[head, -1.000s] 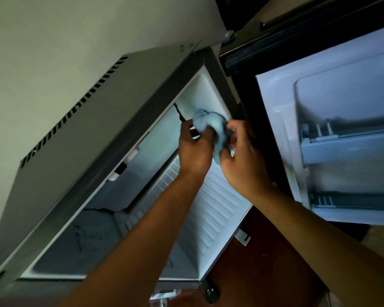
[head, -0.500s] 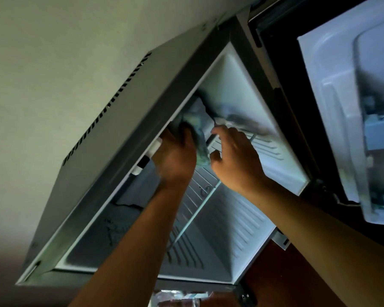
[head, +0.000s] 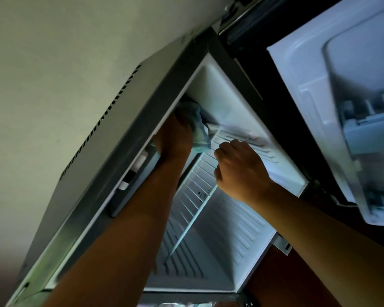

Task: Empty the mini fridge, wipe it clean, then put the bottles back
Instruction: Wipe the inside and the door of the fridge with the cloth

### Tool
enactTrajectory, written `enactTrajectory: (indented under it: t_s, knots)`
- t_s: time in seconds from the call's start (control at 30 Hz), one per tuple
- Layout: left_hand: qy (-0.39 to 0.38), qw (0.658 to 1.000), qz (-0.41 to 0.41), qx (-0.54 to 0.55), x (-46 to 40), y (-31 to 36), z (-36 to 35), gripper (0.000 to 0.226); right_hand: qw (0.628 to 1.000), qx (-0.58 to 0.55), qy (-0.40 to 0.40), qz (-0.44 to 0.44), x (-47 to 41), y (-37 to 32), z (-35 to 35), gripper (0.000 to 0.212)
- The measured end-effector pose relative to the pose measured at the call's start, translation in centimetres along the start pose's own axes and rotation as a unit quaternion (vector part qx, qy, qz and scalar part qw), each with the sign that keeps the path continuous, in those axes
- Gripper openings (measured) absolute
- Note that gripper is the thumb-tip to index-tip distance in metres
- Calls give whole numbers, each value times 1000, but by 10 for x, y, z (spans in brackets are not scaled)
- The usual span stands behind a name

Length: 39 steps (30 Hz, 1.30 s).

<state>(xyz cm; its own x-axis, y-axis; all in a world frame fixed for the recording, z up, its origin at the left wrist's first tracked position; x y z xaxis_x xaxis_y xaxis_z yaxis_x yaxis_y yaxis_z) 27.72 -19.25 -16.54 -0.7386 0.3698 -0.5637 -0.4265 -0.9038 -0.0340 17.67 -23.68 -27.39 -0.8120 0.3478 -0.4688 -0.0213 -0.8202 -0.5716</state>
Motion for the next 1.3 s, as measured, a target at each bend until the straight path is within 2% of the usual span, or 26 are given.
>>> enactTrajectory:
  t_s: [0.1, 0.23, 0.33, 0.47, 0.57, 0.67, 0.83, 0.97, 1.13, 1.3]
  knots:
    - [-38, 997, -52, -40, -5, 2, -9, 42, 1000, 6, 3, -4, -2, 1, -3, 11]
    - [-46, 985, -138, -87, 12, -19, -13, 60, 999, 23, 21, -5, 0, 2, -10, 7]
    - [-26, 987, -112, -114, 25, -37, -9, 64, 999, 27, 27, 1, 0, 3, -13, 7]
    - [63, 977, -107, -176, 44, -45, -3, 59, 998, 39, 43, 6, -1, 7, -15, 7]
    - [60, 972, -75, -214, 38, -36, -3, 62, 998, 47, 45, 4, -2, 5, -16, 9]
    - [-28, 989, -12, -147, 26, -28, -12, 68, 996, 68, 51, 1, 0, 2, -20, 8]
    - [-18, 989, -10, -147, 11, -15, -18, 66, 995, 70, 74, -1, 2, -1, -22, 8]
    - [-65, 993, -24, -94, -9, 3, -22, 63, 994, 83, 68, 12, 3, -1, -24, 10]
    - [-74, 993, -61, -71, -7, -15, -17, 63, 993, 88, 78, 20, 4, 0, -21, 14]
    - [-87, 996, -5, -36, 10, -44, -8, 62, 994, 91, 61, 20, 4, 1, -21, 12]
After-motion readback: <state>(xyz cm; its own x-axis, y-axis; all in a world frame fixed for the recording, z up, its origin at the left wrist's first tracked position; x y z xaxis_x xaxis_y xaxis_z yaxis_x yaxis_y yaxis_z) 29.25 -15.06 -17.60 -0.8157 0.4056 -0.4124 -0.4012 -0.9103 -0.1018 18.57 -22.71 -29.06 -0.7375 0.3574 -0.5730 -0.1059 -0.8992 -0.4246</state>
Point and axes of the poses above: each hand's wrist, its own x-axis away from the middle knuckle, its own z-axis out of the back of the hand, y = z × x, the point moved 1 cm from there along -x, towards the middle knuckle, and after that the axes turned 6 degrees about -x, right-handed, at the moved point
